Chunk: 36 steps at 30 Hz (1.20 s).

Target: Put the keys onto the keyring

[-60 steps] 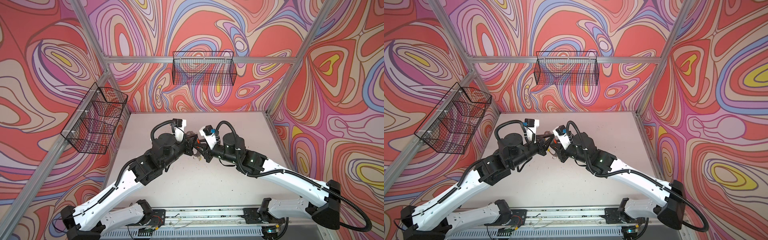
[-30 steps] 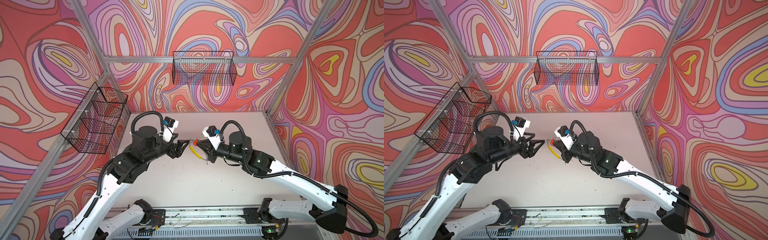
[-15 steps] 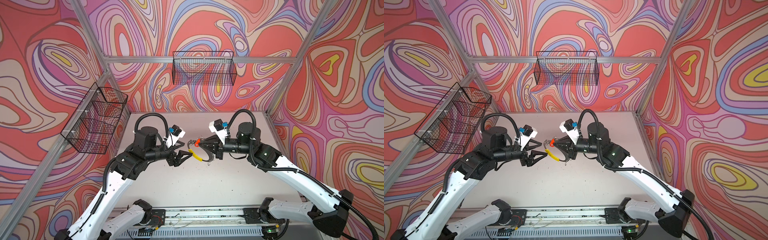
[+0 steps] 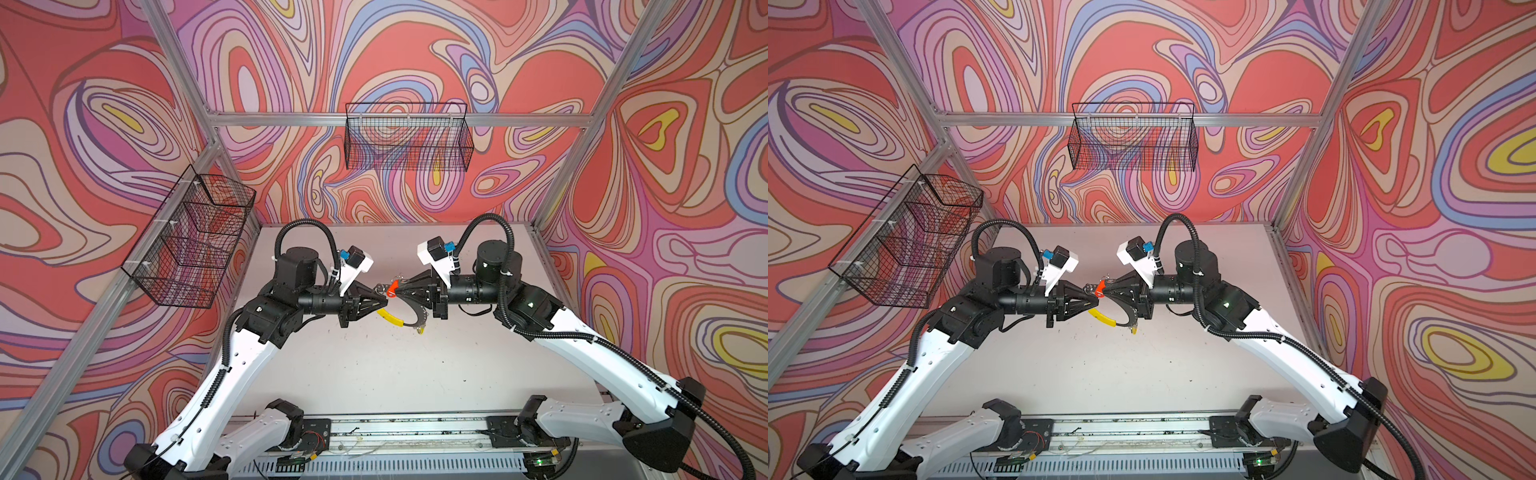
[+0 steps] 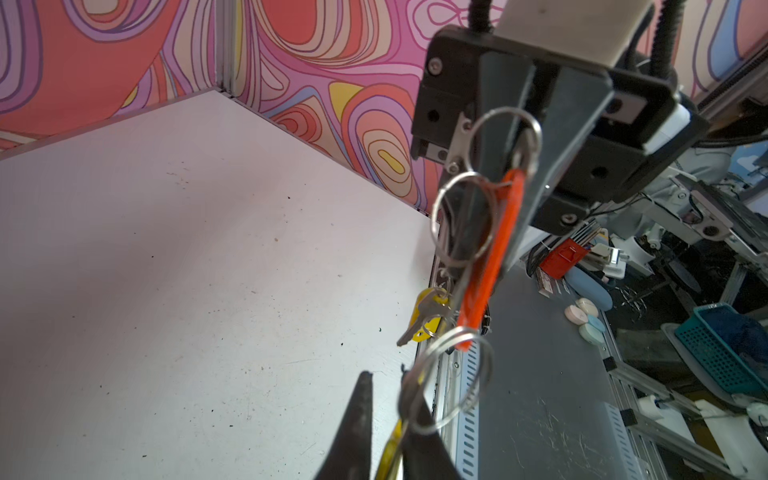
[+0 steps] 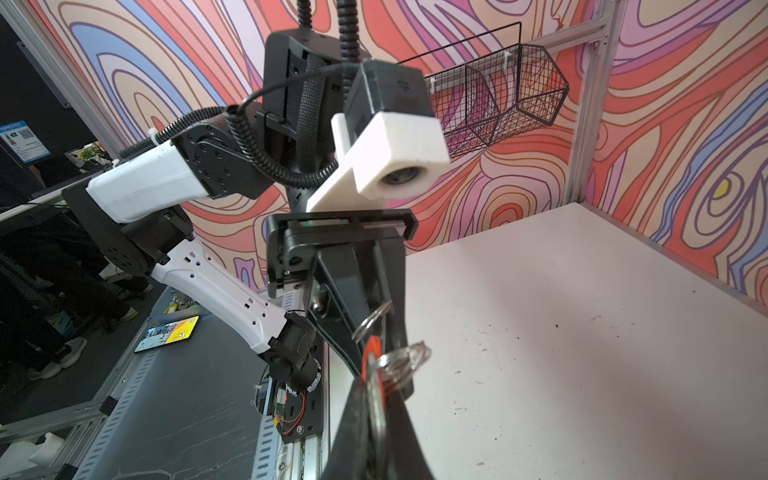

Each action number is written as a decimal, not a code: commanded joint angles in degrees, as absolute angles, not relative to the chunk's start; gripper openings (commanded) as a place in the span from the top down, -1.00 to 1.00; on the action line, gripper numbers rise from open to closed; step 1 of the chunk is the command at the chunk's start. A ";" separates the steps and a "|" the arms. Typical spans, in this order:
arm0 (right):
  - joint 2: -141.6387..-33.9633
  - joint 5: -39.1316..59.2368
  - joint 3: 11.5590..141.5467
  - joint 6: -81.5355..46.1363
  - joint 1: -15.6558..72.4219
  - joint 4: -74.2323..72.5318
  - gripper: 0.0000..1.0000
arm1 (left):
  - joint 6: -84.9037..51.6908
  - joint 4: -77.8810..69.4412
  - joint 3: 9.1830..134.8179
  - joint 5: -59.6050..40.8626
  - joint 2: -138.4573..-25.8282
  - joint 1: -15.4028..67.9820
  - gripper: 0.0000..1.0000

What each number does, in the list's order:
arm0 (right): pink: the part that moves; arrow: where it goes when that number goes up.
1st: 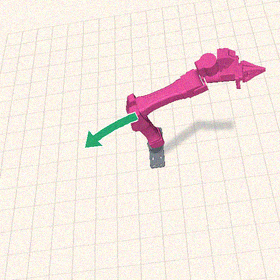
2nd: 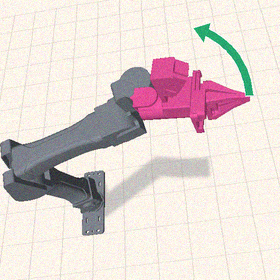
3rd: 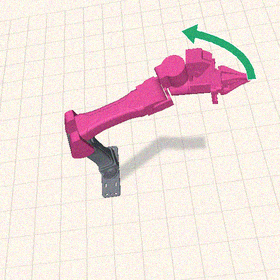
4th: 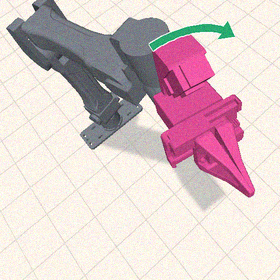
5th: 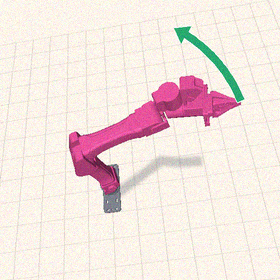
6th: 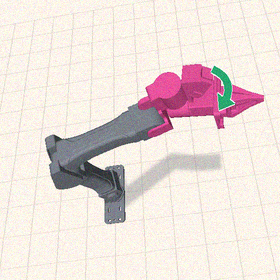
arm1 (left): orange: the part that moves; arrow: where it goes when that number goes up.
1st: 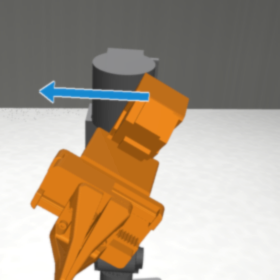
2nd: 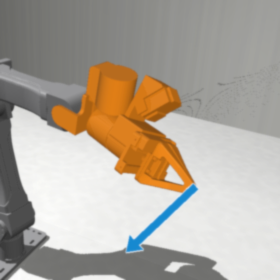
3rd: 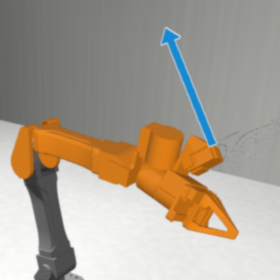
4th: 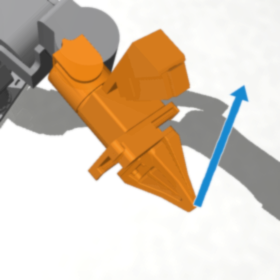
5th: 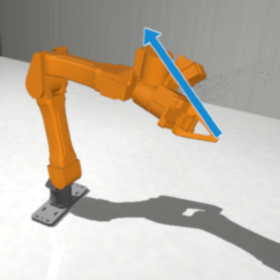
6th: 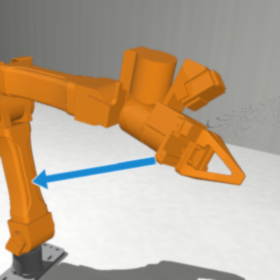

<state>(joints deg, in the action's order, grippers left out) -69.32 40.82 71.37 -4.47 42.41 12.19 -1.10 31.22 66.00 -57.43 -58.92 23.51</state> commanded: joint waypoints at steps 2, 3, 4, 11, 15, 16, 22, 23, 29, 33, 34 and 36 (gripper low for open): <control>-69.95 41.77 73.87 -3.21 42.28 12.52 1.00 | -1.75 30.01 65.10 -59.44 -58.16 22.85 1.00; -70.09 41.53 74.19 -3.13 42.28 12.78 1.00 | -2.42 29.04 64.59 -59.21 -57.89 22.72 1.00; -70.14 41.15 74.43 -3.07 42.28 13.23 1.00 | -3.24 27.82 64.14 -58.67 -57.50 22.69 1.00; -68.79 40.95 75.80 -2.81 42.32 16.81 -0.26 | -4.99 21.95 62.03 -56.78 -56.08 21.15 1.00; -68.94 41.28 77.87 -2.41 42.28 19.11 -0.39 | -4.64 21.75 62.57 -57.35 -56.71 21.08 1.00; -69.23 40.58 78.66 -1.77 42.22 20.17 -0.39 | -4.87 21.31 62.51 -57.69 -56.77 21.09 1.00; -69.99 36.61 81.38 2.29 41.26 25.74 -0.43 | -5.23 21.08 62.40 -58.83 -56.08 20.83 1.00; -69.81 36.16 81.47 2.73 40.98 26.19 -0.44 | -5.10 21.41 62.40 -59.29 -56.07 20.80 1.00; -69.52 37.35 78.59 1.76 40.17 23.75 -0.47 | -6.88 19.72 61.97 -60.33 -55.52 20.62 1.00; -68.67 37.09 76.07 1.67 39.70 21.39 -0.49 | -7.30 19.47 61.83 -60.81 -54.94 20.35 1.00; -68.64 38.07 75.62 1.45 39.43 20.71 -0.50 | -7.29 19.57 61.81 -61.07 -54.89 20.24 1.00; -69.18 39.89 75.33 0.92 39.20 19.78 -0.50 | -7.38 19.76 61.81 -61.66 -54.85 20.22 1.00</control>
<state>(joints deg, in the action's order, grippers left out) -69.82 37.50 76.12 0.62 39.75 22.48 -6.87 21.91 62.19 -59.35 -55.96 20.67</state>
